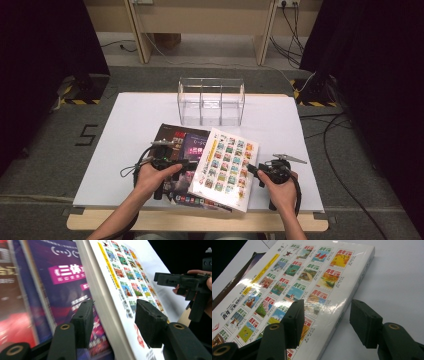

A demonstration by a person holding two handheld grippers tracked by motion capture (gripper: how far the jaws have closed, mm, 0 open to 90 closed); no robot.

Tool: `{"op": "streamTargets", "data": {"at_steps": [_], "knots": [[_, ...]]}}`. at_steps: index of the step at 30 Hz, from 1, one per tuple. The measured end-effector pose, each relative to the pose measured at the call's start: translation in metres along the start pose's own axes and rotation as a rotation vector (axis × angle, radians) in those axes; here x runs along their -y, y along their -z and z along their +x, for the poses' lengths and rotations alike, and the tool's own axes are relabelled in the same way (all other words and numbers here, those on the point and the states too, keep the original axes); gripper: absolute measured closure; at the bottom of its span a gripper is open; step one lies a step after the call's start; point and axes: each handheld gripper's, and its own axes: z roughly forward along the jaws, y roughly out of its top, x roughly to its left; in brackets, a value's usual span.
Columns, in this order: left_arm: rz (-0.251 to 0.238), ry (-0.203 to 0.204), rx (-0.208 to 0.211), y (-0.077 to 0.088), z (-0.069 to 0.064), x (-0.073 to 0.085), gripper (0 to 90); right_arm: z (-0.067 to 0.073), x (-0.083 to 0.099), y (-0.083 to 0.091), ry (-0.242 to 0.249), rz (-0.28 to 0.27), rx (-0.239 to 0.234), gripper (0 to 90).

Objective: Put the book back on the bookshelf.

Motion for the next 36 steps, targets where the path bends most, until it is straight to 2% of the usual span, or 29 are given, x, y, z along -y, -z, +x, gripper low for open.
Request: {"op": "streamTargets", "data": {"at_steps": [2, 6, 8, 10, 14, 18, 24, 25, 30, 36], "knots": [[0.016, 0.017, 0.016, -0.011, -0.002, -0.008, 50.2, 0.001, 0.0, -0.001, -0.005, 0.004, -0.005, 46.4], [0.018, 0.033, 0.034, -0.021, -0.006, -0.018, 48.8, 0.001, 0.0, -0.003, -0.014, 0.014, -0.01, 46.3], [0.019, 0.033, 0.032, -0.023, -0.007, -0.021, 48.8, 0.001, 0.0, -0.004, -0.013, 0.014, -0.011, 46.3], [0.044, 0.04, 0.028, -0.033, -0.008, -0.027, 49.0, 0.002, -0.001, -0.004, -0.017, 0.018, -0.009, 46.3], [0.068, 0.041, -0.009, -0.043, -0.005, -0.03, 49.6, 0.002, 0.0, -0.006, -0.022, 0.026, -0.01, 46.4], [0.064, 0.073, 0.012, -0.046, -0.002, -0.031, 50.7, 0.003, 0.001, -0.007, -0.027, 0.032, -0.014, 46.4], [0.063, 0.066, -0.017, -0.049, -0.002, -0.035, 51.2, 0.004, 0.001, -0.01, -0.018, 0.041, -0.007, 46.2], [0.067, 0.056, -0.039, -0.048, -0.002, -0.035, 51.0, 0.004, 0.001, -0.01, -0.024, 0.044, -0.011, 46.1], [0.086, 0.069, -0.034, -0.052, 0.001, -0.033, 50.9, 0.004, 0.001, -0.01, -0.02, 0.048, -0.006, 46.1], [0.075, 0.147, -0.001, -0.055, 0.009, -0.036, 52.4, 0.005, 0.001, -0.01, -0.017, 0.049, -0.001, 45.9]]}}
